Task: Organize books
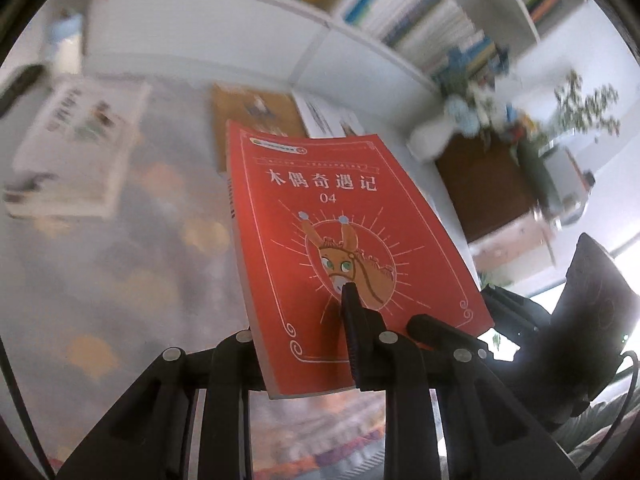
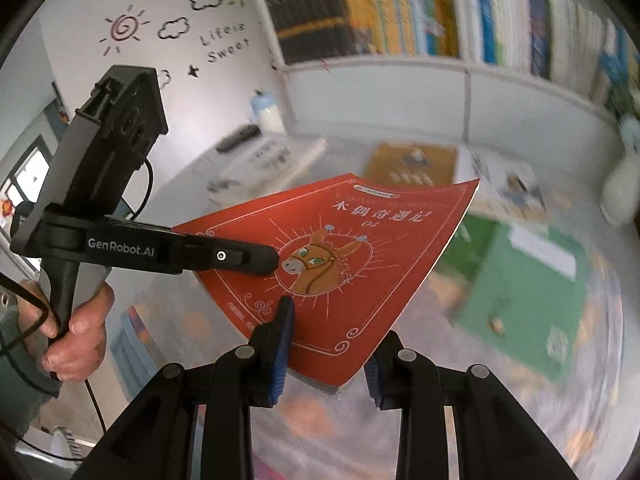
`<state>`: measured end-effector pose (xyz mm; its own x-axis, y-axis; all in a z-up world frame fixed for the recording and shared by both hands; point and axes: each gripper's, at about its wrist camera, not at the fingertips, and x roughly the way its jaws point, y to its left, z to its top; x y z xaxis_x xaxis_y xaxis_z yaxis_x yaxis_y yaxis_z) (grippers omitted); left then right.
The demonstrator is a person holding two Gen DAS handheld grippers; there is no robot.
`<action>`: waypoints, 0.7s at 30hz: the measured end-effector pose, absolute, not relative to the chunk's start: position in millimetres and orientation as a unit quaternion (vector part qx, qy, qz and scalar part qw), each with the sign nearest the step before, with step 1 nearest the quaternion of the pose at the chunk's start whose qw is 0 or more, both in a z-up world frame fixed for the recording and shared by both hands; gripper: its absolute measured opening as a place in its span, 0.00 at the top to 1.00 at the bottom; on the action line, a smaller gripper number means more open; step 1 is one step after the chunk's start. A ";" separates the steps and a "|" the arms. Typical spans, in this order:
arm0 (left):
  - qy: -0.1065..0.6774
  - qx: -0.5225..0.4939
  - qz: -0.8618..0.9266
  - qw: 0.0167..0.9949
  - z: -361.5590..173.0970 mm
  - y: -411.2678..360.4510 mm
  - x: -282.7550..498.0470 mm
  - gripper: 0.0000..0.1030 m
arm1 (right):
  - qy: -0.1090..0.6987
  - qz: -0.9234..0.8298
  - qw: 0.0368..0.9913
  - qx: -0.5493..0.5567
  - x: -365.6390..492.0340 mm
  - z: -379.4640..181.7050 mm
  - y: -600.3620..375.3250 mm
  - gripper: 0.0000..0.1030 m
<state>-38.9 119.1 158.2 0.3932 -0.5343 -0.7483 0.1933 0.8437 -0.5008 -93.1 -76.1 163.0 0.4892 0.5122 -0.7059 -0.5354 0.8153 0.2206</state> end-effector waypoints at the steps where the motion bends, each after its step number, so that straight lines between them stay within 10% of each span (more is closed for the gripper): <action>1: 0.498 -0.171 -0.218 0.822 162.7 130.4 -35.8 0.81 | 0.398 0.308 0.864 -0.018 -87.7 167.7 -65.2 0.71; 21: 0.481 -0.198 -0.180 0.835 122.8 329.1 93.3 0.81 | 0.406 0.323 0.854 -0.029 66.6 147.1 157.3 0.70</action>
<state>93.3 329.1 122.8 0.4725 -0.4900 -0.7326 0.1098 0.8575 -0.5027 66.6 157.3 147.1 0.4619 0.5275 -0.7130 -0.5752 0.7901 0.2118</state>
